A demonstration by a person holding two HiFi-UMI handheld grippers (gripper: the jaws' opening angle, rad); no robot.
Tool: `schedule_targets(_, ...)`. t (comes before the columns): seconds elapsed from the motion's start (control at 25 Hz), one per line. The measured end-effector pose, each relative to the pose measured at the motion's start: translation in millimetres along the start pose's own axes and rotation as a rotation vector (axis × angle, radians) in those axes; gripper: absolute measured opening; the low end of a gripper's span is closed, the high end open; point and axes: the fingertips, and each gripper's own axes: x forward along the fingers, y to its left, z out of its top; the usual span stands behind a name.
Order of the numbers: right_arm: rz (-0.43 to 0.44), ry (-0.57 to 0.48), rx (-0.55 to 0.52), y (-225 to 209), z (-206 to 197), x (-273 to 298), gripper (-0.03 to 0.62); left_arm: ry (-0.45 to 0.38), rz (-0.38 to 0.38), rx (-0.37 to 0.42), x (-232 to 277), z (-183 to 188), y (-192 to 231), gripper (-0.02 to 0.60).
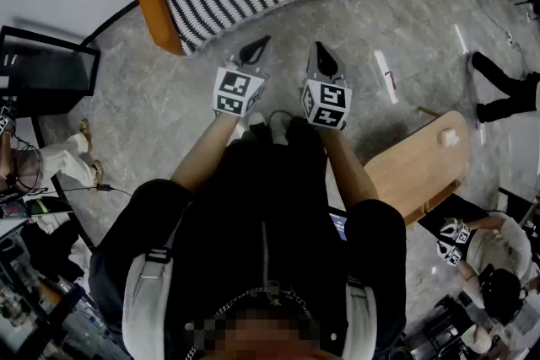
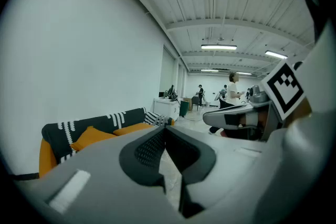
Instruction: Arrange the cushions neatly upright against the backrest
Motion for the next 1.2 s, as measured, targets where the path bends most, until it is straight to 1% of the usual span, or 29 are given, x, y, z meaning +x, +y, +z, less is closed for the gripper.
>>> schedule_targets(0.24,-0.002,-0.003,0.013,14,-2,-6,0.002,0.015,-0.002,-0.002,-12,-8,4,0.011)
schedule_targets(0.44,-0.002,-0.008,0.024,11,-4,-10,0.002,0.038,-0.009,0.002,-10,-12,-1,0.011)
schedule_targets(0.6,0.003,-0.035,0.077,2,-1,-10,0.002,0.029,-0.021,0.006,-2,-10,-4,0.011)
schedule_targets(0.76,0.002,-0.046,0.076,4,8,-9,0.002,0.021,-0.029,0.004,0,-3,2,0.011)
schedule_targets(0.96,-0.032,-0.049,0.087,7,10,-8,0.002,0.026,-0.052,0.001,3,-3,12,0.011)
schedule_targets(1.08,-0.053,-0.041,0.101,-10,7,-4,0.002,0.040,-0.063,-0.002,23,-5,15,0.011)
schedule_targets(1.2,-0.082,-0.014,0.124,-41,-12,-3,0.003,0.049,-0.077,-0.009,43,-16,2,0.011)
